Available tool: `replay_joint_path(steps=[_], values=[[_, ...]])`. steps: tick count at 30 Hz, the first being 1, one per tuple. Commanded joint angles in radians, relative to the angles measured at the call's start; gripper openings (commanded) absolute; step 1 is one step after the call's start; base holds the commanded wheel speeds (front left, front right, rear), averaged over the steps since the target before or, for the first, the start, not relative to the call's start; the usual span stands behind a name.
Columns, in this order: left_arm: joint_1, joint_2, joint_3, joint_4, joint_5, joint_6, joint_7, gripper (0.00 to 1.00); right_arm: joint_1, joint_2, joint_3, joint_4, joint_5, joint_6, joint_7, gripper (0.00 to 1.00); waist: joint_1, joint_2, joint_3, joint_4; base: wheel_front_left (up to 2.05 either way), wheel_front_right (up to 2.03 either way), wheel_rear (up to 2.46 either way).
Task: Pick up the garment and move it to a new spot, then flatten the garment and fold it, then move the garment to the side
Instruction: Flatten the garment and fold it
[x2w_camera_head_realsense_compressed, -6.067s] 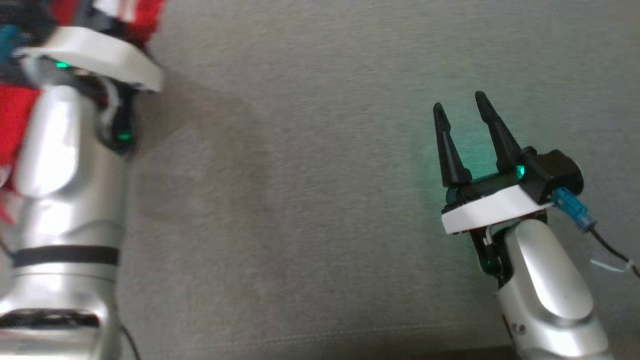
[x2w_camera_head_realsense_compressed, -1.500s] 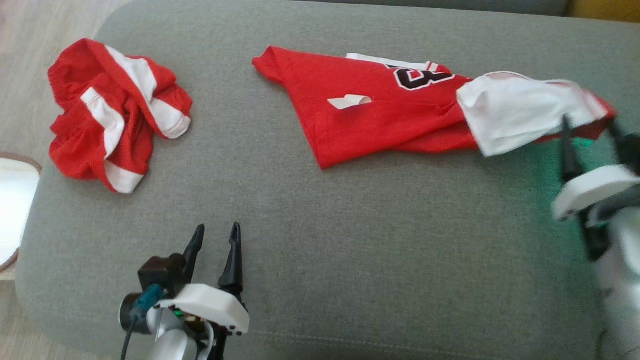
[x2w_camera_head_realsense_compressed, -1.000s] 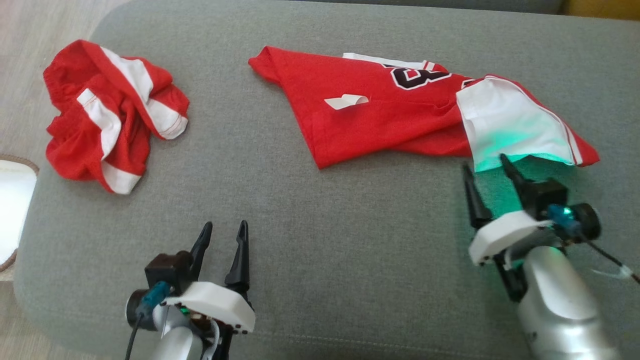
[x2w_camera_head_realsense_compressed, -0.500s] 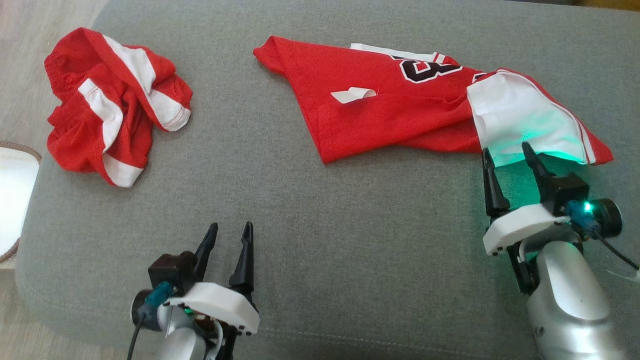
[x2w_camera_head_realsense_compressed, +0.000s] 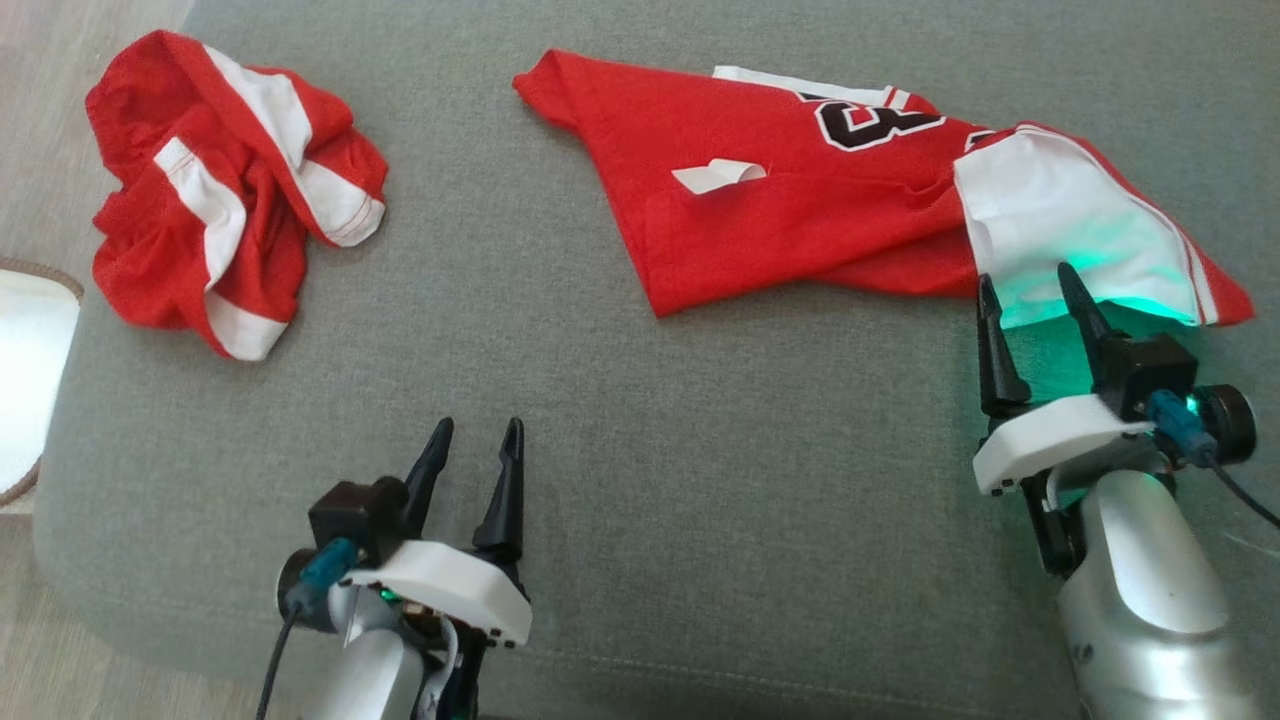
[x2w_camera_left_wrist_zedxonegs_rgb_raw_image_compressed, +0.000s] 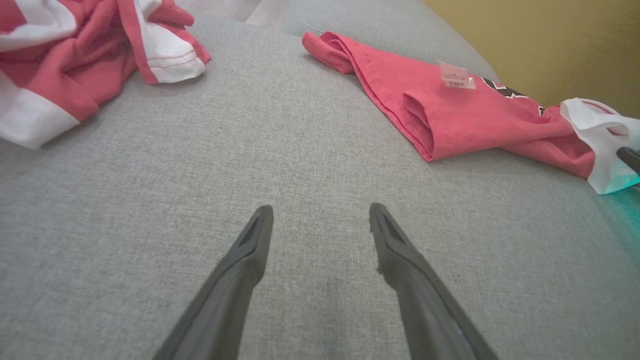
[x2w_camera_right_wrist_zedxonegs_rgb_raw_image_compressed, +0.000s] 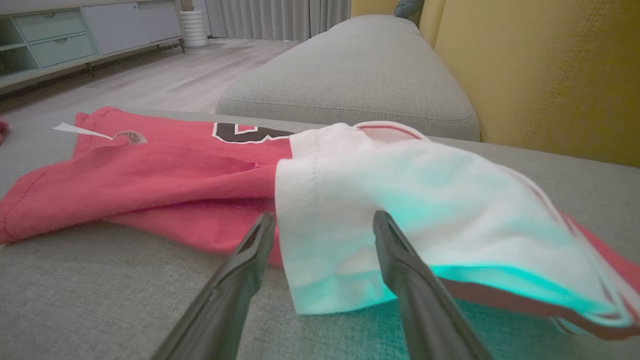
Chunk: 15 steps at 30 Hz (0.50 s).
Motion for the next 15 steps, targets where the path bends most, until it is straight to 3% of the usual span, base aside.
replay_joint_path(steps=[1, 9, 10, 11, 12, 13, 15], values=[[-0.031, 0.005, 0.021, -0.027, -0.010, -0.001, -0.005, 1.00, -0.036, 0.011, 0.016, -0.033, -0.013, 0.007, -0.007, 1.00, -0.0001, 0.0000, 0.004, 0.003, 0.00, 0.00, 0.00], [-0.034, 0.005, 0.010, -0.031, -0.030, -0.002, -0.005, 1.00, -0.061, 0.012, 0.023, -0.013, -0.069, 0.007, -0.007, 1.00, -0.0001, 0.0000, 0.020, 0.010, 0.00, 0.00, 0.00], [-0.034, 0.005, 0.008, -0.032, -0.031, -0.002, -0.005, 1.00, -0.063, 0.012, 0.022, -0.008, -0.070, 0.007, -0.007, 0.95, -0.0001, 0.0000, 0.020, 0.010, 0.00, 0.00, 0.00], [-0.035, 0.005, 0.007, -0.032, -0.032, -0.002, -0.005, 1.00, -0.064, 0.012, 0.018, -0.002, -0.070, 0.007, -0.007, 0.67, -0.0001, 0.0000, 0.020, 0.010, 0.00, 0.00, 0.00], [-0.036, 0.005, 0.004, -0.032, -0.034, -0.002, -0.005, 1.00, -0.066, 0.012, 0.015, 0.003, -0.072, 0.007, -0.007, 0.30, -0.0001, 0.0000, 0.020, 0.010, 0.00, 0.00, 0.00], [-0.037, 0.005, 0.002, -0.032, -0.035, -0.003, -0.005, 1.00, -0.066, 0.012, 0.010, 0.007, -0.073, 0.007, -0.007, 0.00, -0.0001, 0.0000, 0.019, 0.009, 0.00, 0.00, 0.00], [-0.041, 0.005, 0.001, -0.033, -0.036, -0.003, -0.005, 1.00, -0.066, 0.012, 0.000, 0.011, -0.077, 0.007, -0.007, 0.00, -0.0001, 0.0000, 0.019, 0.006, 0.00, 0.00, 0.00]])
